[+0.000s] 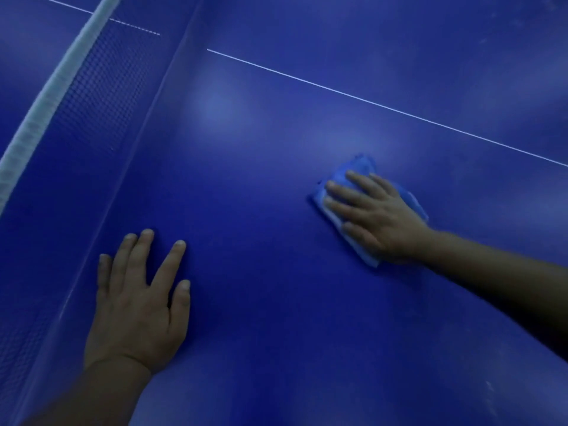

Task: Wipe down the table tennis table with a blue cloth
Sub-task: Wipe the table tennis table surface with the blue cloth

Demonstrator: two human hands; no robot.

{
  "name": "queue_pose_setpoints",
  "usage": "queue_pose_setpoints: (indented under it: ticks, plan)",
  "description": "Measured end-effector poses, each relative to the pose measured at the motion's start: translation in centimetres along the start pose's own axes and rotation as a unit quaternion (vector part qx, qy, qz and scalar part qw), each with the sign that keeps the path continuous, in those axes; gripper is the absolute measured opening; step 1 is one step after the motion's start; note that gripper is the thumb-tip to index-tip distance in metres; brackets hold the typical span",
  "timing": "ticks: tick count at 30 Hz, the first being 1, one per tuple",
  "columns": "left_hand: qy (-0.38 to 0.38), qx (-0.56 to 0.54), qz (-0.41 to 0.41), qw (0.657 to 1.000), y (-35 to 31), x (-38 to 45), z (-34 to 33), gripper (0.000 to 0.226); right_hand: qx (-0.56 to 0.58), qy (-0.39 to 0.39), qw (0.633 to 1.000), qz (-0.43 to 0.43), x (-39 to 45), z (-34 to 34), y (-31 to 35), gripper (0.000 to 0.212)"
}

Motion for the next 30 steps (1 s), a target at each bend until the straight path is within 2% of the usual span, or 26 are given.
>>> queue_pose_setpoints:
  ticks: [1, 2, 4, 6, 8, 11, 12, 14, 16, 18, 20, 21, 23, 25, 28, 30]
  plan:
    - [0.002, 0.001, -0.001, 1.0, -0.1, -0.1, -0.1, 0.062, -0.036, -0.01, 0.999, 0.014, -0.2, 0.6, -1.8, 0.04]
    - [0.001, 0.001, -0.002, 1.0, -0.2, -0.1, 0.0, 0.062, -0.063, 0.001, 0.998, -0.025, -0.8, 0.1, -5.4, 0.037]
    - [-0.005, 0.002, -0.004, 1.0, -0.2, -0.1, 0.1, 0.062, -0.045, 0.044, 0.979, -0.195, -3.2, -0.2, -14.8, 0.047]
    - [-0.011, 0.001, -0.009, 1.0, -0.3, 0.0, 0.0, 0.062, -0.079, 0.057, 0.945, -0.313, -5.4, 0.0, -19.4, 0.057]
    - [-0.014, 0.004, -0.011, 1.0, -0.1, 0.1, -0.1, 0.061, -0.079, 0.051, 0.947, -0.306, -5.2, -0.4, -17.0, 0.057]
    - [-0.01, 0.008, -0.012, 1.0, -0.1, 0.0, 0.0, 0.062, -0.063, -0.003, 0.988, -0.141, -5.7, -0.4, -6.2, 0.047]
    - [-0.01, 0.008, -0.012, 1.0, -0.1, -0.1, 0.0, 0.062, -0.025, -0.006, 0.992, -0.122, -6.6, -0.4, -3.8, 0.046]
    - [-0.008, 0.01, -0.015, 1.0, -0.2, -0.1, 0.0, 0.062, -0.02, 0.006, 0.996, -0.092, -7.1, -0.3, -3.6, 0.041]
    - [-0.01, 0.006, -0.017, 1.0, -0.2, -0.1, 0.1, 0.063, -0.055, 0.02, 0.991, -0.124, -6.7, 0.0, -8.2, 0.036]
    - [-0.017, 0.005, -0.016, 1.0, -0.2, -0.3, 0.3, 0.063, -0.069, 0.055, 0.966, -0.242, -6.8, 0.3, -13.6, 0.05]
    - [-0.017, 0.004, -0.016, 1.0, -0.3, -0.4, 0.3, 0.065, -0.054, 0.063, 0.948, -0.309, -7.9, -0.6, -14.5, 0.05]
    - [-0.016, 0.002, -0.014, 1.0, -0.2, -0.4, 0.2, 0.065, -0.03, 0.052, 0.947, -0.316, -8.2, -0.7, -12.8, 0.05]
    - [-0.012, 0.002, -0.011, 1.0, -0.1, -0.4, 0.2, 0.068, 0.008, 0.073, 0.96, -0.272, -8.6, -1.5, -6.7, 0.055]
    - [-0.012, 0.009, -0.007, 1.0, -0.1, -0.6, 0.1, 0.07, 0.033, 0.057, 0.974, -0.215, -10.0, -1.1, 1.4, 0.058]
    - [-0.009, 0.028, -0.003, 1.0, -0.1, -0.7, 0.0, 0.073, 0.088, 0.027, 0.991, -0.102, -13.2, -0.5, 16.0, 0.049]
    - [-0.009, 0.037, -0.002, 0.999, -0.2, -0.9, 0.1, 0.075, 0.089, 0.039, 0.995, -0.032, -14.2, -0.1, 18.2, 0.047]
Point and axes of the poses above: each hand's wrist, its own x-axis towards the middle knuckle, its own z-axis out of the back of the hand, y = z × x, the point moved 10 cm from there along x, towards the middle knuckle, and after that the axes turned 13 degrees about z, right-handed, at the moved point
